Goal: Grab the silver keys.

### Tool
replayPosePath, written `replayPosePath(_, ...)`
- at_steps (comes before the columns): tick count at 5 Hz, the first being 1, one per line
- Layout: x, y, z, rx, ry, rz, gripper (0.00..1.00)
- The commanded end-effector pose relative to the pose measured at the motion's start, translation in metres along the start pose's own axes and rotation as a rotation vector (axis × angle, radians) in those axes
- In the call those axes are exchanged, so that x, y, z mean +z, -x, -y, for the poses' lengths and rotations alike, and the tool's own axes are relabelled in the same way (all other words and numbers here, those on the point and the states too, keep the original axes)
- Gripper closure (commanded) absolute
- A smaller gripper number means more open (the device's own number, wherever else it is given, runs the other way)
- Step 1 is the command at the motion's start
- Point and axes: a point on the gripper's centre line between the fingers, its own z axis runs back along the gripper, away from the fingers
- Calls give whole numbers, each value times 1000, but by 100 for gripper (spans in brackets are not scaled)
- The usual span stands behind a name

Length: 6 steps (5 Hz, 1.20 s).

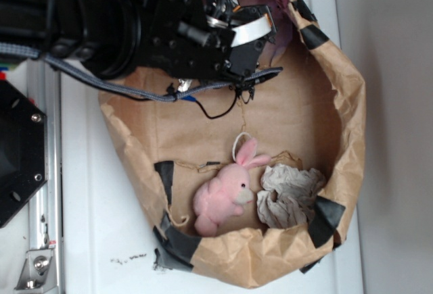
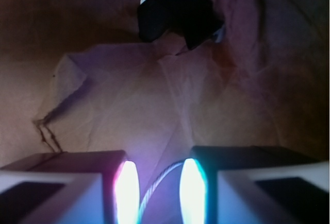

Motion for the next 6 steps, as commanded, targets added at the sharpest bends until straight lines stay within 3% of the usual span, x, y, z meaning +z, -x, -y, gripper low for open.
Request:
replayPosePath(1,-1,13,-27,8,-25,-75,100)
replayPosePath(3,14,7,-27,18,14,-86,100)
replayPosePath(5,39,5,-11,-1,92,-97,100)
replayPosePath(6,70,14,-2,-65,197,-111,100)
